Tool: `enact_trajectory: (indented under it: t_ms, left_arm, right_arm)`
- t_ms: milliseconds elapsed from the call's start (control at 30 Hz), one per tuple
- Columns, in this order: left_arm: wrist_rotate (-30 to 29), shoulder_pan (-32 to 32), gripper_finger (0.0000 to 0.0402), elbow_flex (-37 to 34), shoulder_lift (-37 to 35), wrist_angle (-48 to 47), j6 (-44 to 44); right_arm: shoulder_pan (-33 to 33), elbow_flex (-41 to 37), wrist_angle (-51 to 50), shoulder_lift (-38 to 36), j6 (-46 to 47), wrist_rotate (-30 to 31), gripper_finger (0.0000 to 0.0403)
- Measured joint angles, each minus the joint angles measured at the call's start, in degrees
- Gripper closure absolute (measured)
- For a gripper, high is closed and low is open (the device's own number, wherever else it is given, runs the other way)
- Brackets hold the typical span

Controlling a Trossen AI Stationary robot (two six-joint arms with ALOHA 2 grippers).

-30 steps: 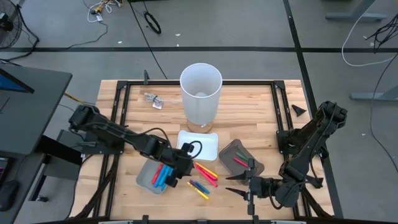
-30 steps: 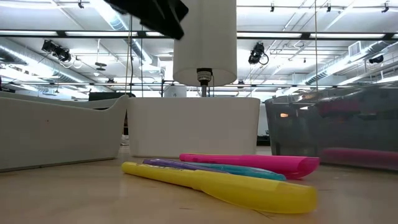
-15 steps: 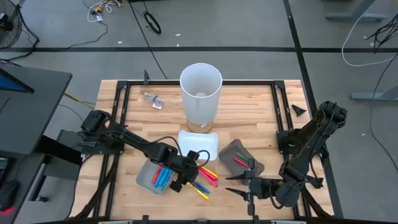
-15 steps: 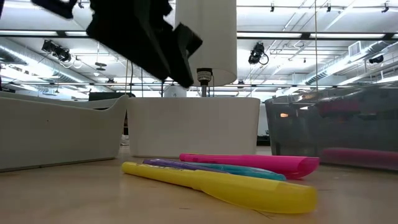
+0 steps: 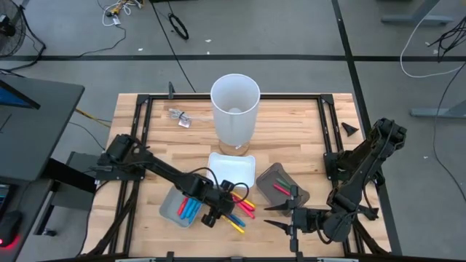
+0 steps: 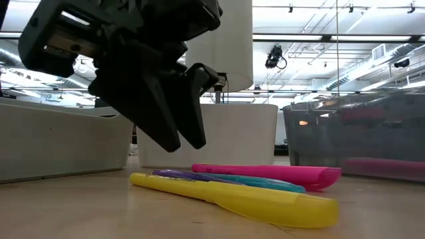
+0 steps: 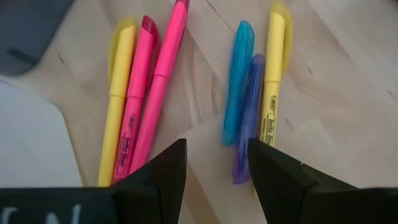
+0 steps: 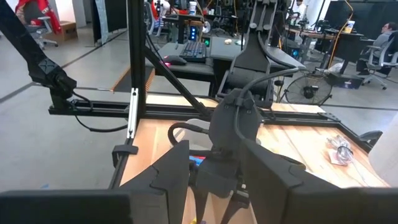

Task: Pick & Place Markers
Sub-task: Adjust the white bin

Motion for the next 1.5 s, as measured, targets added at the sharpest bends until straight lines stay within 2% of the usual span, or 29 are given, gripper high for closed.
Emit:
enact_trajectory:
  t_ms: [1000, 1400, 1500]
  left_arm:
    - [-4.08, -2.37, 0.0225, 0.22, 2.44, 1.41, 0.68]
    - [-3.31, -2.98, 0.0225, 0.22, 3.25, 0.87, 0.69]
    - [-1.07, -3.32, 0.0225, -0.19, 3.7, 0.26, -1.15]
  right_arm:
    - [0.01, 0.0, 0.44, 0.0, 0.41, 0.04, 0.0255]
    - [0.01, 0.0, 0.4, 0.0, 0.37, 0.11, 0.0255]
    - [0.01, 0.0, 0.42, 0.0, 0.36, 0.12, 0.0255]
